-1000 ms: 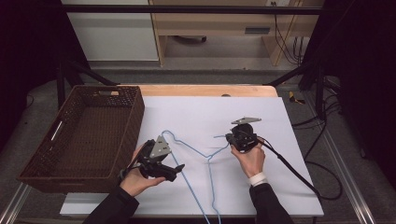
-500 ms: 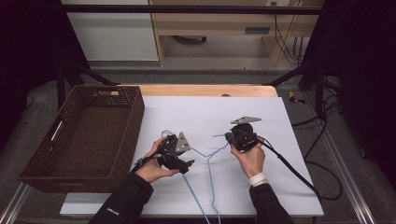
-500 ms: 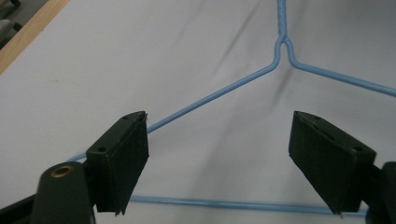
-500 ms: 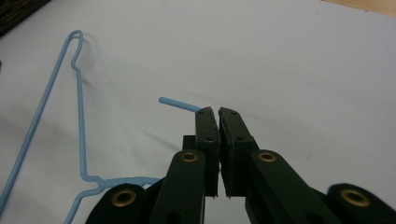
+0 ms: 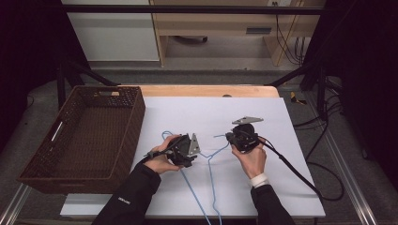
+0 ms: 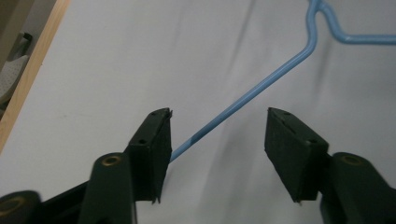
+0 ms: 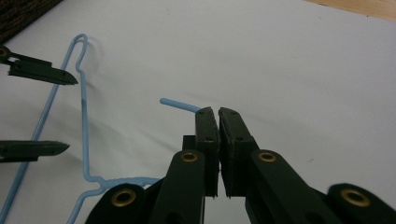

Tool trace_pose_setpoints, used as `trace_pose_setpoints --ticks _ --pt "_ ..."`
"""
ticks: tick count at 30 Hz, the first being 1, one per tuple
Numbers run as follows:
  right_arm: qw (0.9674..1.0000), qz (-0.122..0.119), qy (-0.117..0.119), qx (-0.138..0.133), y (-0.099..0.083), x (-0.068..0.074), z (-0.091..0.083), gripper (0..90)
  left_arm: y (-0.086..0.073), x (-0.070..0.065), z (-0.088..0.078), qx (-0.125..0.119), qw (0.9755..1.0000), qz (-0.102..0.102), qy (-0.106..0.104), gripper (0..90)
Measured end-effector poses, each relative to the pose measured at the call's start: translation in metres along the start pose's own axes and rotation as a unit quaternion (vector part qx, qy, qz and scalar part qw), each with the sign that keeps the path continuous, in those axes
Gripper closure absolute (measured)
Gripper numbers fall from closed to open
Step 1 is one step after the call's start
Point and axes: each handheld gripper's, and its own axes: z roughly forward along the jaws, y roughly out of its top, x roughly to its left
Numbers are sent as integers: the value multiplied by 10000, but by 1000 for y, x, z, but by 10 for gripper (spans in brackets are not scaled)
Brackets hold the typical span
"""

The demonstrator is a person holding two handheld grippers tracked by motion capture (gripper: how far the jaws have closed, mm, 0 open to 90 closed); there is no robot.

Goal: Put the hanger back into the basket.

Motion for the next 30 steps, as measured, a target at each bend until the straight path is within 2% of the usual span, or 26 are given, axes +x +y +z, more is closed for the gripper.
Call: trace_pose_setpoints --ticks 7,11,16,21,27,30 --pt "10000 -54 -8 -2 0 -1 2 874 -2 -3 14 -98 9992 380 -71 555" --pt "10000 -50 27 13 0 -1 1 874 -1 -5 21 -79 9973 732 15 622" --pt "10000 -24 6 43 -1 0 2 874 -1 -4 24 -80 9958 906 70 701" --pt "10000 -44 -19 62 -1 0 3 873 -2 -8 25 -82 9918 1250 243 730" --pt "10000 -44 -9 34 -1 -1 4 871 -1 -11 25 -70 9878 1513 357 754" --pt "10000 -70 -17 -14 0 -1 4 868 1 -15 23 -6 9839 1734 422 776"
